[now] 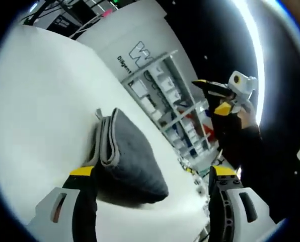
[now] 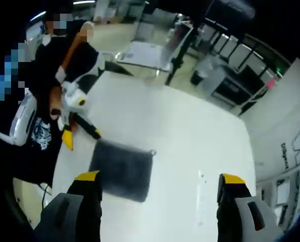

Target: Open the folded towel by lifting each exposed corner and separating the folded layers until the towel lies flat within the target outline without major curled edges

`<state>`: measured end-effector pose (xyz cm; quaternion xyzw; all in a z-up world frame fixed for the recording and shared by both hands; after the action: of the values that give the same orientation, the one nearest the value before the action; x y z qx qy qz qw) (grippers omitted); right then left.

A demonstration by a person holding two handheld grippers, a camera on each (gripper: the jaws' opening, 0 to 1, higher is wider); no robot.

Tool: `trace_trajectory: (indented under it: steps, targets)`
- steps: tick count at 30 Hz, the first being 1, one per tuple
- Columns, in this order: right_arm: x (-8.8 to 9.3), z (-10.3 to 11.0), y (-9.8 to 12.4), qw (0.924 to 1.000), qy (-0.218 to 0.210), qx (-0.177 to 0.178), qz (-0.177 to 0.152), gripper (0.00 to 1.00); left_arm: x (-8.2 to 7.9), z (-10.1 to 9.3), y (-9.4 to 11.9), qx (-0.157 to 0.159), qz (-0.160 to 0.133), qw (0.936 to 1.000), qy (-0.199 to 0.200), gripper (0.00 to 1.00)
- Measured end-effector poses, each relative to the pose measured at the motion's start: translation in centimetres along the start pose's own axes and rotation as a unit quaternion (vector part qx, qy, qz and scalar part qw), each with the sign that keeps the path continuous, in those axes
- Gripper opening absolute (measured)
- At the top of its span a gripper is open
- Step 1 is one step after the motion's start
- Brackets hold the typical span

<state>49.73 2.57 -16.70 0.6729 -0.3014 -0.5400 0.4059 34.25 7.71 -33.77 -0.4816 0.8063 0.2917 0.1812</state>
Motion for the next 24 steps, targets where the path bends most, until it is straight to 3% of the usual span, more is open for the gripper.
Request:
trace_trajectory:
  steps: [11,15,24]
  targets:
    - [0.6,-1.4,-3.3,0.9994,-0.002,-0.034,0.003,0.91,-1.3,1.4,-0.6,-0.032,-0.014,0.9994,-0.001,0.72]
    - [1.2,-1.6,-5.3,0.9985,-0.006,-0.054,0.008,0.88,-1.5,1.0,-0.6,-0.038,-0.033,0.9982,-0.033,0.68]
    - [3.6,-1.8,-11.2,0.9913,-0.063,-0.113,0.026,0.76,-0.9,2.0,-0.9,-0.049,-0.023,0.9976,-0.043,0.56]
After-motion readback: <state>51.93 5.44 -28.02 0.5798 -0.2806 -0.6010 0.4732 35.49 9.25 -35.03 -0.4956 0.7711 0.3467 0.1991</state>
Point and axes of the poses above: the point that each gripper's makers call its tool centre point, and the gripper's own axes: y roughly backward along the fingers, z roughly to its left, x roughly out of its underside, the point moved 1 cm from there along y, roughly backward along the fingers, and after that the axes turned 14 degrees about -x, right-handed, at the moved point
